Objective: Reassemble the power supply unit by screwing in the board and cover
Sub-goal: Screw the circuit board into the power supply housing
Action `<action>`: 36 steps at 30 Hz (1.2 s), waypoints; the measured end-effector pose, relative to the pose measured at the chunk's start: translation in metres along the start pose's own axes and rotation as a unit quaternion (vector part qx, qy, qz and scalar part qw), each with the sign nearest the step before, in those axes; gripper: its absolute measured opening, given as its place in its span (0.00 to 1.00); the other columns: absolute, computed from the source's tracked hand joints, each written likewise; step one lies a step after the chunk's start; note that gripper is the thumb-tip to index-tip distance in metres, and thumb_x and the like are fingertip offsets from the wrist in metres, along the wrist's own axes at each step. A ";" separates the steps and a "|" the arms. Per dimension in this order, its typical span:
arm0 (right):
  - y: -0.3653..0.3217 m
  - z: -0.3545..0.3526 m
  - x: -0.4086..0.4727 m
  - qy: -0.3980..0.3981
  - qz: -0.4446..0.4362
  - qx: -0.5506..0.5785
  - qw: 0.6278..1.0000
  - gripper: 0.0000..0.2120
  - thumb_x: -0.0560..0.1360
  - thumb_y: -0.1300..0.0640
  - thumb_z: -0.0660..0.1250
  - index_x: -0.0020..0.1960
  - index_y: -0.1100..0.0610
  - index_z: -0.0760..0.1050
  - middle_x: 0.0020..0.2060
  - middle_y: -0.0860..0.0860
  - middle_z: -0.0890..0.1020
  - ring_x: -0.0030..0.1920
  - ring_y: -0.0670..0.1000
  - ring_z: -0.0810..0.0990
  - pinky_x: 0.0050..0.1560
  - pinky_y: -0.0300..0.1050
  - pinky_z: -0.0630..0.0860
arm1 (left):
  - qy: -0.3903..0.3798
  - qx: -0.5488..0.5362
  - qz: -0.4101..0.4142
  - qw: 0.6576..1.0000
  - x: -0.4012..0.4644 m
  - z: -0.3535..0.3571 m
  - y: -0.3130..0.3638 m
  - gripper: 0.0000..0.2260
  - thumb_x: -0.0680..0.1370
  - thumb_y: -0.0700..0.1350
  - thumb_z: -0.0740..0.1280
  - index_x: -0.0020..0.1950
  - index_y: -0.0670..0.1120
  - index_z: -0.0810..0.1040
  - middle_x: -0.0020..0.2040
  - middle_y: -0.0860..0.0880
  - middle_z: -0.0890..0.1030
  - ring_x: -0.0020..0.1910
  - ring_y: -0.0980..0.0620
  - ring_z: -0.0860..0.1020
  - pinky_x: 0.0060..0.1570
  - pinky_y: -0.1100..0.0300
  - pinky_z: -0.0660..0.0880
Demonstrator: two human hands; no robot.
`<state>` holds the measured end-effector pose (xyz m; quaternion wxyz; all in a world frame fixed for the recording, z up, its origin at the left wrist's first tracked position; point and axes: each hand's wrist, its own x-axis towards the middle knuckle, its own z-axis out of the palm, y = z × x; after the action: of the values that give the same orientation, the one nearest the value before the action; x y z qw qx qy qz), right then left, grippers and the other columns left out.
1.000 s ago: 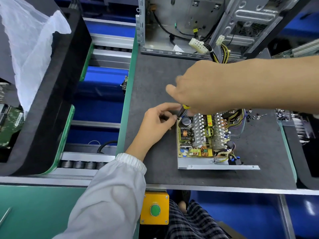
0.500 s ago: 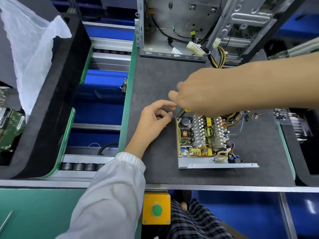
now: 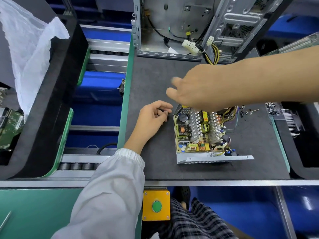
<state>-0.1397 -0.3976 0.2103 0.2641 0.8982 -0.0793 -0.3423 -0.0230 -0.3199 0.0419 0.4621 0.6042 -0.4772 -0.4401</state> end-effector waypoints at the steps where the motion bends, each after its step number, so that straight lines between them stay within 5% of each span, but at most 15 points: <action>1: 0.000 0.001 -0.001 0.007 0.001 -0.008 1.000 0.12 0.74 0.59 0.62 0.47 0.57 0.57 0.38 0.51 0.60 0.23 0.49 0.61 0.22 0.43 0.53 | 0.000 -0.001 0.000 1.000 0.000 0.000 -0.001 0.13 0.78 0.31 0.63 0.50 0.47 0.80 0.45 0.47 0.83 0.32 0.60 0.75 0.37 0.66 0.74; 4: -0.001 -0.005 -0.004 0.021 0.001 -0.049 0.999 0.04 0.73 0.65 0.60 0.44 0.58 0.66 0.40 0.54 0.61 0.30 0.52 0.67 0.24 0.43 0.51 | 0.001 -0.001 -0.004 1.000 0.001 0.000 -0.002 0.15 0.78 0.31 0.63 0.48 0.52 0.80 0.45 0.49 0.83 0.32 0.61 0.75 0.37 0.66 0.74; 7: -0.004 -0.012 -0.004 -0.004 0.000 -0.099 0.995 0.10 0.71 0.65 0.61 0.34 0.56 0.64 0.29 0.52 0.66 0.31 0.54 0.68 0.25 0.40 0.49 | 0.001 0.003 -0.006 1.000 0.001 0.000 -0.002 0.16 0.78 0.31 0.63 0.47 0.53 0.79 0.44 0.49 0.83 0.32 0.61 0.75 0.36 0.67 0.73; 10: -0.007 -0.004 0.001 -0.023 0.022 -0.049 0.998 0.08 0.77 0.55 0.61 0.41 0.57 0.67 0.25 0.51 0.61 0.25 0.51 0.63 0.25 0.40 0.50 | 0.001 0.004 0.002 1.000 0.001 0.001 -0.001 0.17 0.78 0.31 0.63 0.45 0.54 0.79 0.42 0.49 0.83 0.31 0.61 0.75 0.36 0.67 0.73; 12: -0.004 -0.001 0.002 0.007 0.021 -0.024 0.999 0.14 0.77 0.50 0.63 0.47 0.59 0.60 0.31 0.52 0.64 0.24 0.50 0.61 0.23 0.42 0.52 | 0.001 0.006 -0.001 1.000 0.001 0.001 -0.001 0.15 0.78 0.32 0.64 0.47 0.51 0.80 0.42 0.49 0.83 0.32 0.60 0.75 0.36 0.67 0.73; 16: 0.001 -0.003 -0.001 0.045 -0.008 -0.023 0.999 0.07 0.73 0.65 0.59 0.49 0.58 0.65 0.46 0.57 0.66 0.31 0.52 0.68 0.24 0.43 0.53 | -0.004 0.001 0.000 1.000 0.002 0.002 0.000 0.15 0.78 0.31 0.65 0.47 0.52 0.80 0.46 0.46 0.84 0.33 0.57 0.74 0.39 0.63 0.74; 20: -0.008 -0.014 0.001 0.019 0.001 -0.064 0.998 0.08 0.72 0.67 0.60 0.37 0.57 0.66 0.32 0.53 0.67 0.34 0.54 0.68 0.26 0.40 0.51 | -0.016 -0.004 0.001 1.000 0.000 0.004 0.003 0.13 0.76 0.29 0.66 0.47 0.47 0.81 0.36 0.59 0.81 0.29 0.63 0.71 0.35 0.73 0.68; 22: -0.009 -0.012 0.002 -0.002 0.019 -0.029 0.999 0.07 0.74 0.65 0.60 0.40 0.56 0.69 0.30 0.51 0.69 0.32 0.53 0.67 0.27 0.39 0.52 | -0.018 0.013 0.009 1.000 -0.001 0.004 0.004 0.13 0.75 0.29 0.67 0.46 0.47 0.80 0.31 0.63 0.79 0.28 0.63 0.70 0.34 0.74 0.66; 24: -0.006 -0.007 0.003 -0.010 0.041 0.016 0.999 0.02 0.76 0.61 0.61 0.47 0.58 0.68 0.33 0.50 0.69 0.27 0.50 0.65 0.25 0.41 0.53 | -0.020 0.026 0.022 0.999 0.000 0.004 0.004 0.13 0.75 0.29 0.68 0.48 0.47 0.82 0.38 0.60 0.81 0.32 0.59 0.70 0.38 0.71 0.68; 26: 0.000 -0.003 0.002 0.015 0.027 0.030 0.999 0.11 0.75 0.61 0.62 0.54 0.60 0.63 0.43 0.55 0.68 0.26 0.51 0.66 0.23 0.43 0.55 | -0.027 0.035 0.027 0.999 0.000 0.003 0.004 0.12 0.75 0.29 0.67 0.51 0.44 0.83 0.45 0.51 0.82 0.35 0.55 0.70 0.41 0.68 0.69; 28: 0.005 -0.004 -0.001 0.035 -0.010 0.015 0.999 0.12 0.74 0.65 0.60 0.56 0.59 0.64 0.51 0.58 0.65 0.35 0.54 0.71 0.24 0.43 0.55 | -0.026 0.043 0.025 0.998 0.001 0.003 0.003 0.11 0.75 0.30 0.68 0.53 0.41 0.84 0.47 0.48 0.83 0.35 0.55 0.70 0.41 0.68 0.69; 31: 0.004 -0.009 -0.004 0.037 -0.005 -0.032 0.999 0.05 0.73 0.65 0.60 0.45 0.58 0.66 0.41 0.55 0.66 0.36 0.55 0.67 0.25 0.43 0.51 | -0.021 0.054 0.015 0.998 0.001 0.005 0.002 0.11 0.75 0.31 0.68 0.53 0.42 0.83 0.46 0.48 0.83 0.34 0.56 0.70 0.40 0.68 0.70; 33: -0.001 -0.017 -0.006 0.019 0.002 -0.056 0.998 0.08 0.73 0.64 0.62 0.38 0.55 0.66 0.32 0.53 0.66 0.32 0.54 0.66 0.26 0.40 0.50 | -0.018 0.045 0.000 0.999 0.002 0.006 0.002 0.10 0.75 0.30 0.69 0.50 0.44 0.83 0.43 0.51 0.82 0.33 0.58 0.69 0.38 0.69 0.68; 36: -0.006 -0.012 -0.001 0.008 0.023 -0.017 1.000 0.04 0.76 0.61 0.60 0.43 0.56 0.70 0.28 0.51 0.65 0.28 0.52 0.64 0.26 0.41 0.50 | -0.009 0.014 0.004 1.000 -0.001 0.007 0.009 0.13 0.74 0.32 0.71 0.47 0.50 0.80 0.34 0.59 0.78 0.29 0.62 0.69 0.35 0.73 0.66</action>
<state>-0.1326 -0.3871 0.2150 0.2879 0.8942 -0.0921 -0.3303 -0.0314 -0.3208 0.0495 0.4510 0.6049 -0.4896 -0.4369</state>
